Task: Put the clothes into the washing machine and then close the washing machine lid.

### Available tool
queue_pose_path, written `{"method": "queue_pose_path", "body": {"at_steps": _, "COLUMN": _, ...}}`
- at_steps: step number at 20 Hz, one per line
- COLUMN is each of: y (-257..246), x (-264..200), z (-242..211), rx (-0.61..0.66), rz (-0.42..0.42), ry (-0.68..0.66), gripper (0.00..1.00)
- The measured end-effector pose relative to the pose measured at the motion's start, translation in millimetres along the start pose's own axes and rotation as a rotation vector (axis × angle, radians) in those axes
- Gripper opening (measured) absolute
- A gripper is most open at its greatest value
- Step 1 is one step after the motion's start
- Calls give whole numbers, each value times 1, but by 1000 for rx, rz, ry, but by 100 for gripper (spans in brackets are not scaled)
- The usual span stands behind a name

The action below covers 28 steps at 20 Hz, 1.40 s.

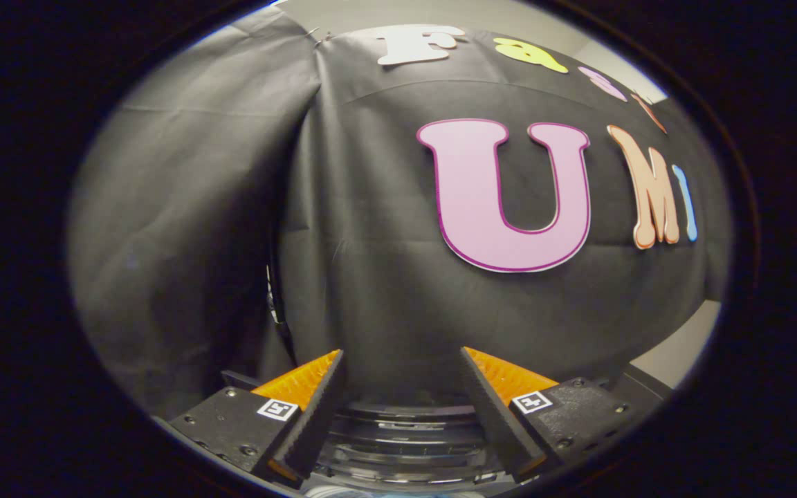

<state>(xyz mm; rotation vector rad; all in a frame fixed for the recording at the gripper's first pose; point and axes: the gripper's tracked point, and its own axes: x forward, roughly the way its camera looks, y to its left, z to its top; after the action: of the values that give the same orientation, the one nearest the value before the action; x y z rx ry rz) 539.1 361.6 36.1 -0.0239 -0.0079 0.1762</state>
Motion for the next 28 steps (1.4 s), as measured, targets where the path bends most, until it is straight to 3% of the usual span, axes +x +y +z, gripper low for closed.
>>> {"method": "queue_pose_path", "body": {"at_steps": 6, "y": -16, "x": 18, "z": -24, "rx": -65, "rz": -81, "ry": 1, "gripper": 97}}
{"method": "queue_pose_path", "body": {"at_steps": 9, "y": -14, "x": 25, "z": -26, "rx": 22, "rz": -41, "ry": -65, "gripper": 97}}
{"method": "queue_pose_path", "body": {"at_steps": 10, "y": -12, "x": 27, "z": -15, "rx": 2, "rz": -30, "ry": -144, "gripper": 97}}
{"method": "queue_pose_path", "body": {"at_steps": 19, "y": -14, "x": 22, "z": -19, "rx": 11, "rz": -37, "ry": -54, "gripper": 98}}
{"method": "queue_pose_path", "body": {"at_steps": 28, "y": -16, "x": 23, "z": -16, "rx": 7, "rz": -68, "ry": -62, "gripper": 98}}
